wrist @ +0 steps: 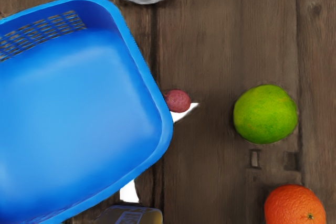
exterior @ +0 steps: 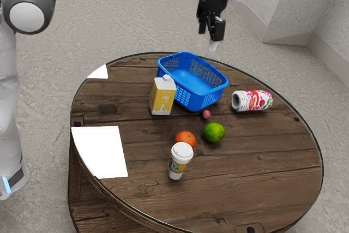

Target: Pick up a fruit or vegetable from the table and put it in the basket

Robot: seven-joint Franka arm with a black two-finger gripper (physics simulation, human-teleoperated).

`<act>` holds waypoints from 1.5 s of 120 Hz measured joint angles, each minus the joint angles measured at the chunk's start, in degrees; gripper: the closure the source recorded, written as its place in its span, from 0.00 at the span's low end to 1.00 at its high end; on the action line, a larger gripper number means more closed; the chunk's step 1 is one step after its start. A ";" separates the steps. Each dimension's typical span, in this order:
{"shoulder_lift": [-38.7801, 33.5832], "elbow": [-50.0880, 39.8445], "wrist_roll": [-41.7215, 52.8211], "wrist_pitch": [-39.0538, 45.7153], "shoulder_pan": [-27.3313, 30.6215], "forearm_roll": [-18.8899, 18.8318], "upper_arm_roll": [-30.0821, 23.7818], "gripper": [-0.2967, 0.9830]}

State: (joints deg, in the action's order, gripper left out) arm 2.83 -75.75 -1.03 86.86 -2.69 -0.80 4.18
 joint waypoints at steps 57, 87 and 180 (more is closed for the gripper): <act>2.05 13.81 -1.11 -5.64 14.97 -1.06 -13.52 0.23; 8.82 13.86 -1.17 -6.29 -1.64 -3.35 -14.21 0.23; 9.76 -15.53 -1.00 16.82 0.71 0.43 -10.95 0.23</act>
State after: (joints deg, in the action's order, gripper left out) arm 12.59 -91.28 -2.03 103.68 -1.98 -0.37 -6.76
